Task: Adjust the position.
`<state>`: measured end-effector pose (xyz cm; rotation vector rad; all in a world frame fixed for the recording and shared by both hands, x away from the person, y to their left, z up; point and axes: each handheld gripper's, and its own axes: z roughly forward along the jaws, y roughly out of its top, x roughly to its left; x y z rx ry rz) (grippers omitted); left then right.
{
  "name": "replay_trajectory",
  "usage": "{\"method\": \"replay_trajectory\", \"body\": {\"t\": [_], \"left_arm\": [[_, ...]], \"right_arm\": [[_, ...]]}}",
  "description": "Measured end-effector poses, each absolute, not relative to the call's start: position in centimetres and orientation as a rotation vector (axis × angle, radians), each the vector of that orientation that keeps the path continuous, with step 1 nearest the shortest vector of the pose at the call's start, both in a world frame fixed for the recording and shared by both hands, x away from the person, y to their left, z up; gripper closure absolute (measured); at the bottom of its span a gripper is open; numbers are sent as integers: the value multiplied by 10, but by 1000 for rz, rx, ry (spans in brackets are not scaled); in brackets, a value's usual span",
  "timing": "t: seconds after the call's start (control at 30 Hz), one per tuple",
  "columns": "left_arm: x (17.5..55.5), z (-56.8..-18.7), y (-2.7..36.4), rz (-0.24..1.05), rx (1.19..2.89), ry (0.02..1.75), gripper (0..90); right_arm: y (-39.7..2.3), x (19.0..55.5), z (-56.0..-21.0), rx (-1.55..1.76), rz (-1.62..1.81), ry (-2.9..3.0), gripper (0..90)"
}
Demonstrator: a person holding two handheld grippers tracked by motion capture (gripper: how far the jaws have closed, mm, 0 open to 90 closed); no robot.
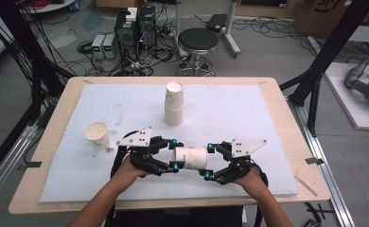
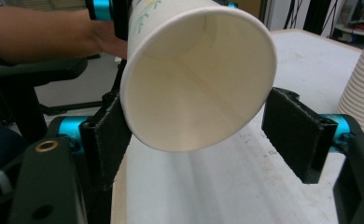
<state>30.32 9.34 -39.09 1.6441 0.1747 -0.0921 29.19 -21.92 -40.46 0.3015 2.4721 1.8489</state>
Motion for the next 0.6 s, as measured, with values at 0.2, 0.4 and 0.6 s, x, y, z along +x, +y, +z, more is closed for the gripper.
{"method": "replay_trajectory", "body": {"t": [0.2,0.4,0.6], "left_arm": [[305,-392,94,-108,1612,185,370],[305,-393,94,-115,1614,183,371],[302,-393,93,-104,1644,195,356]], "right_arm": [[-222,294,-404,312,1916,2434,307],[-225,295,-402,313,1966,2410,341],[-225,294,-399,311,1947,2432,350]]}}
